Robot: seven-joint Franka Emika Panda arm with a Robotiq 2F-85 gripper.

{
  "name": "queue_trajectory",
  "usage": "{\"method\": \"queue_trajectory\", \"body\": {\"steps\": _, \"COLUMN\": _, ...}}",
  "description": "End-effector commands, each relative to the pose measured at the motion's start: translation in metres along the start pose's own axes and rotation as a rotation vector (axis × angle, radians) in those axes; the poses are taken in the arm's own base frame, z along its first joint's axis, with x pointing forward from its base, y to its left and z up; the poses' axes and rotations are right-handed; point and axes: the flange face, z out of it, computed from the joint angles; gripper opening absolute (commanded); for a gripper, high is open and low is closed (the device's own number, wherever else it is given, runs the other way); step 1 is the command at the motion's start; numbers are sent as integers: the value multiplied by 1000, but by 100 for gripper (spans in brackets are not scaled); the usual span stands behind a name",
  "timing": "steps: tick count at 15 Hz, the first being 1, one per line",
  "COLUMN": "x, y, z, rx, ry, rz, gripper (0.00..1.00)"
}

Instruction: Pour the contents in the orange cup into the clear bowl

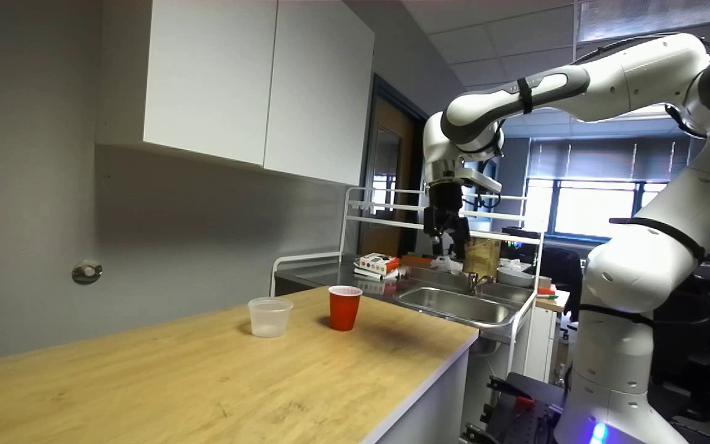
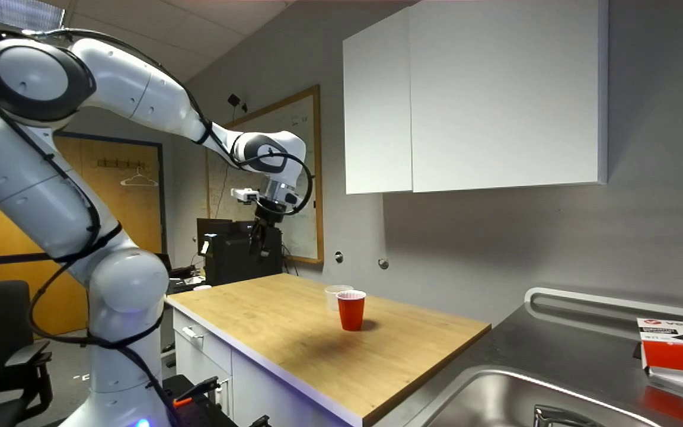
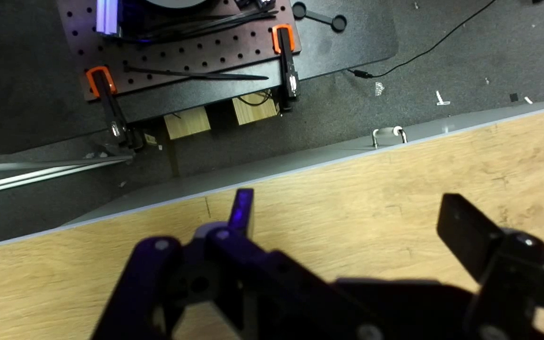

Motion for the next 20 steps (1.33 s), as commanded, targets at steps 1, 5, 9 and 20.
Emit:
{"method": "queue_trajectory", "body": {"steps": 1, "x": 18, "y": 1, "z": -5, "rx": 3, "ry": 26, "rz": 42, "gripper": 100}}
{"method": "queue_trajectory", "body": {"steps": 5, "x": 56, "y": -3, "z": -6, "rx": 5, "ry": 99, "rz": 112, "gripper": 100}}
{"method": "queue_trajectory", "body": {"steps": 9, "x": 106, "y": -15, "z": -4, "rx": 14, "ry": 165, "rz": 210, "gripper": 100}}
{"method": "queue_trajectory", "body": {"steps": 20, "x": 223, "y": -33, "z": -20, "rx": -23, "ry": 282, "rz": 460, "gripper": 100}}
